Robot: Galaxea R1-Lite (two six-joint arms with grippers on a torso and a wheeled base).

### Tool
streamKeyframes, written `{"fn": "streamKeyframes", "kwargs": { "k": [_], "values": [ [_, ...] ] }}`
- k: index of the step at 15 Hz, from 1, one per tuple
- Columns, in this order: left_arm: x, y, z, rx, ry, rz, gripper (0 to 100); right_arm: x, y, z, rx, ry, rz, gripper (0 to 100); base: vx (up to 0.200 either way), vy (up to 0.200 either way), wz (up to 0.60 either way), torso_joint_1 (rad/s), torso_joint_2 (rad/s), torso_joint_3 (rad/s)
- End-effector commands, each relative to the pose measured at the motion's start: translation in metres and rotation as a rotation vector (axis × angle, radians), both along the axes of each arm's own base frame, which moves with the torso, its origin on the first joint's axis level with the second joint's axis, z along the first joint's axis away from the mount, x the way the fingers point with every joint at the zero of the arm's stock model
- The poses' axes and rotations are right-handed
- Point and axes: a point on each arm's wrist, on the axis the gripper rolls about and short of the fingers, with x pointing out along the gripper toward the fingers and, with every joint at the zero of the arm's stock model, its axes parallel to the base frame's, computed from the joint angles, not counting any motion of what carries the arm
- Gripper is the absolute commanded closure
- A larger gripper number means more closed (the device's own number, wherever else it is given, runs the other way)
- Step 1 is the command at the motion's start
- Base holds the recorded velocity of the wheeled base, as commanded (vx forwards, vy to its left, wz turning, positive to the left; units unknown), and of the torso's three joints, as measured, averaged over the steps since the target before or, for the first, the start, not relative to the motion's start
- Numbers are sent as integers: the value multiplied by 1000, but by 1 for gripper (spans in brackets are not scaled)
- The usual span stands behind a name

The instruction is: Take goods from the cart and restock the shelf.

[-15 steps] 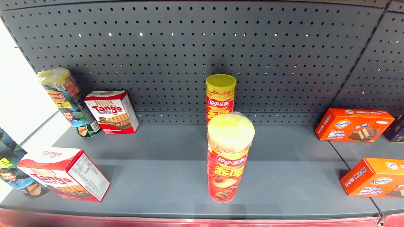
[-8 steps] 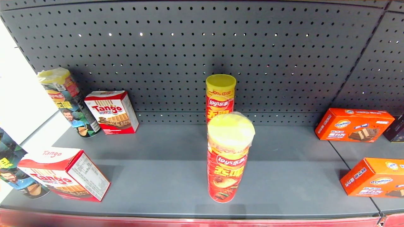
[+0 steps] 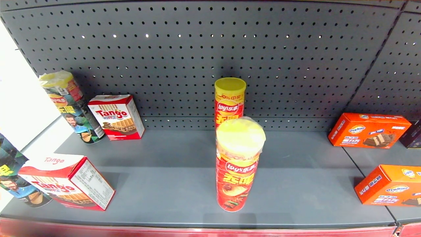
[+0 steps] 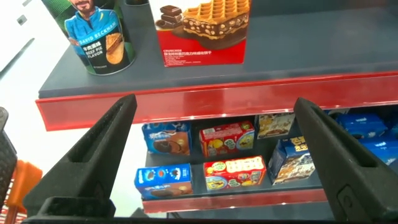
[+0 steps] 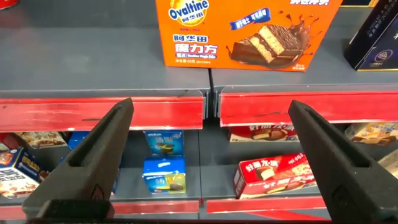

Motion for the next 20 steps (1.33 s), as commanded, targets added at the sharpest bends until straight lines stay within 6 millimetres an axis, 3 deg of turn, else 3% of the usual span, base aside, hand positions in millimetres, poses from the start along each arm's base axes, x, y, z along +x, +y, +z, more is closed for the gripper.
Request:
{"fn": "streamKeyframes", "kwargs": {
  "k": [1, 20],
  "values": [
    [0, 0, 0, -2, 1, -12, 0, 0, 0, 0, 0, 0, 1, 0, 0, 0, 0, 0, 0, 0],
    [0, -2, 0, -4, 2, -69, 0, 0, 0, 0, 0, 0, 3, 0, -11, 0, 0, 0, 0, 0]
  ]
}}
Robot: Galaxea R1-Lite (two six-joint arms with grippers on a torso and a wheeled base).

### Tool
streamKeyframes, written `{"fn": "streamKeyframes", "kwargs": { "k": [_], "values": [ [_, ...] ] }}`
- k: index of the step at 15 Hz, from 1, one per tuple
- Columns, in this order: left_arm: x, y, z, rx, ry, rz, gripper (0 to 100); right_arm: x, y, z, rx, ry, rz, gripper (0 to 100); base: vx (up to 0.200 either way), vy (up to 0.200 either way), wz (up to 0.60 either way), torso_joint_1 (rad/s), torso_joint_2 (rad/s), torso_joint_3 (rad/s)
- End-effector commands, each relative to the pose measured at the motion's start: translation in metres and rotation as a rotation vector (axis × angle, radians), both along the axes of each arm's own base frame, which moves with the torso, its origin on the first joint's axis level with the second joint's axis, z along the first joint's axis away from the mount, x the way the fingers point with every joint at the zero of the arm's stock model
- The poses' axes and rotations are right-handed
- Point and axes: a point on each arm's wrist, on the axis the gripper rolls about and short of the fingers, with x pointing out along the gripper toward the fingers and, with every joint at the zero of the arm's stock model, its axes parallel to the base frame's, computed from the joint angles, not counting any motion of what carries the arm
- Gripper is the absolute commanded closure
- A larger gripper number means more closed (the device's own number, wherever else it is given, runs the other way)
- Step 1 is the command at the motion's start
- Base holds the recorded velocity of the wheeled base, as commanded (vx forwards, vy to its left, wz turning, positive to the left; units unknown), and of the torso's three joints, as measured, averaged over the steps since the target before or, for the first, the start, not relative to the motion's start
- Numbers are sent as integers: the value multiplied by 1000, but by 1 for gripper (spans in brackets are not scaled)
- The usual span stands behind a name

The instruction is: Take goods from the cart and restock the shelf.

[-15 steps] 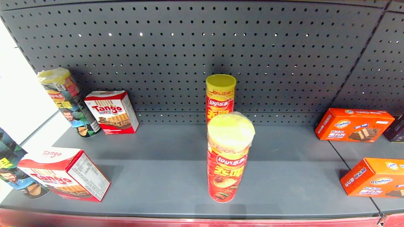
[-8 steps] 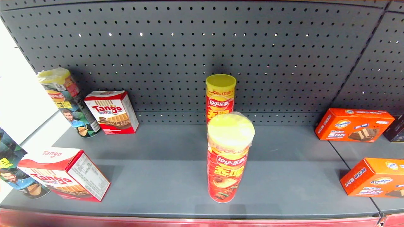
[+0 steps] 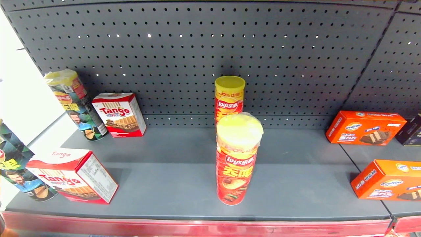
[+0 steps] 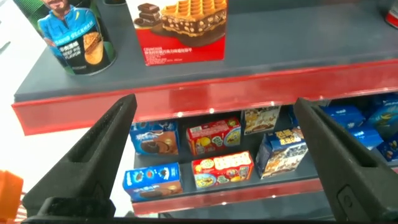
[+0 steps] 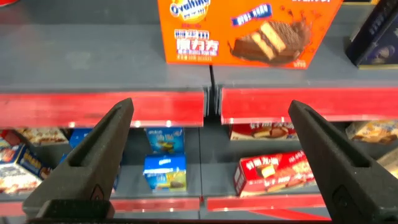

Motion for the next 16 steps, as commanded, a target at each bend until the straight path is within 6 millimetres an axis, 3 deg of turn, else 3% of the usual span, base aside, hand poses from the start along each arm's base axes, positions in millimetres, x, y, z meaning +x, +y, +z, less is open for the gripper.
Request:
{"fn": "streamKeyframes", "kwargs": {
  "k": [1, 16],
  "values": [
    [0, 0, 0, 1, 2, -1, 0, 0, 0, 0, 0, 2, 0, 0, 0, 0, 0, 0, 0, 0],
    [0, 0, 0, -1, 2, 1, 0, 0, 0, 0, -6, 4, 1, 0, 0, 0, 0, 0, 0, 0]
  ]
}}
